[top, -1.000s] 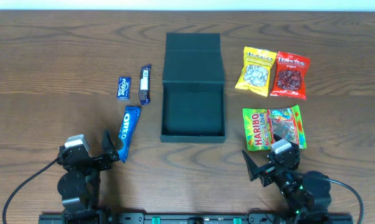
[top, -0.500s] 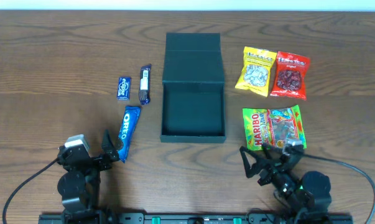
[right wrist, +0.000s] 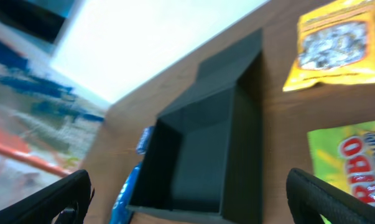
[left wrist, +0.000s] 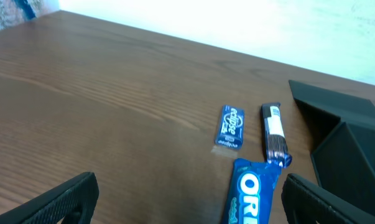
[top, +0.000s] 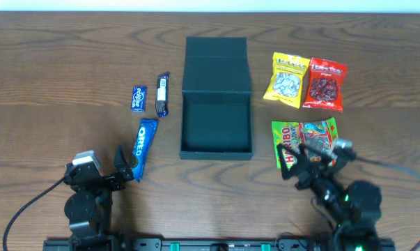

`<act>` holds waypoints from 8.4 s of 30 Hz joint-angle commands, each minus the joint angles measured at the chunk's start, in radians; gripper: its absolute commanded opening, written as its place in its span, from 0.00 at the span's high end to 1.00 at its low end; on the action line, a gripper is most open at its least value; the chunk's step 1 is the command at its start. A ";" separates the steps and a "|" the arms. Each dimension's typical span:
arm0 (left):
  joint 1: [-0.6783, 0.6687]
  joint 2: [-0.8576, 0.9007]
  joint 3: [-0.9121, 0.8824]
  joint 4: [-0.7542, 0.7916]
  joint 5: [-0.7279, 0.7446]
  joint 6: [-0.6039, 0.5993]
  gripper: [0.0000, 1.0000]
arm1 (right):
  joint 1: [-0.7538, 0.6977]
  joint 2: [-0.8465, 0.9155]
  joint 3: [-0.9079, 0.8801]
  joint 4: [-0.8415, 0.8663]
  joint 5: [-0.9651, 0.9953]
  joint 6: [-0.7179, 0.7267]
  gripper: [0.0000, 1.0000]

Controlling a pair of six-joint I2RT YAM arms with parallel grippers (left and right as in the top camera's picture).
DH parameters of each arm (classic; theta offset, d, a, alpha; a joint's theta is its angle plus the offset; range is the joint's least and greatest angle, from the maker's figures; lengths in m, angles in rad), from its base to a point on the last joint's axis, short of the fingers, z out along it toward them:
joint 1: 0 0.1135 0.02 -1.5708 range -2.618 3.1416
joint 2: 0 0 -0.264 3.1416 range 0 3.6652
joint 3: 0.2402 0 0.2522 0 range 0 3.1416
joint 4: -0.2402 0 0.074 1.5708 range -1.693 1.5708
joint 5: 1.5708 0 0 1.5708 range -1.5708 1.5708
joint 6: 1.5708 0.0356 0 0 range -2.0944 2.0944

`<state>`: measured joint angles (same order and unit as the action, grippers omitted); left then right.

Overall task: Pack container
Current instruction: 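Grasp the green HARIBO bag with the right gripper and lift, then lower the HARIBO bag into the green box and release, then push the HARIBO bag flat inside the box with the right gripper, then retract the right gripper and move the left gripper to the Oreo pack, then grasp the blue Oreo pack with the left gripper and lift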

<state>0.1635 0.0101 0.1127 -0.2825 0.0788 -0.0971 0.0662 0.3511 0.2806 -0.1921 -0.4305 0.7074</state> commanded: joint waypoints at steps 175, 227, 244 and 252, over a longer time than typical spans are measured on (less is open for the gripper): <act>0.006 -0.006 -0.024 -0.008 -0.008 0.015 0.05 | 0.563 1.460 1.305 -0.547 0.456 -0.497 0.95; 0.000 0.785 0.420 0.095 0.198 0.076 0.05 | 0.247 1.250 1.305 -0.634 0.268 -0.684 0.01; -0.203 1.320 0.675 -0.170 0.062 0.123 0.05 | 0.168 1.250 1.305 -0.578 0.268 -0.705 0.01; -0.203 1.425 0.674 -0.162 0.084 0.090 0.05 | 0.168 1.250 1.302 -0.593 0.264 -0.705 0.01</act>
<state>-0.0357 1.3991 0.7712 -0.4446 0.1543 0.0002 0.2440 1.6115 1.5753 -0.7822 -0.1608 0.0170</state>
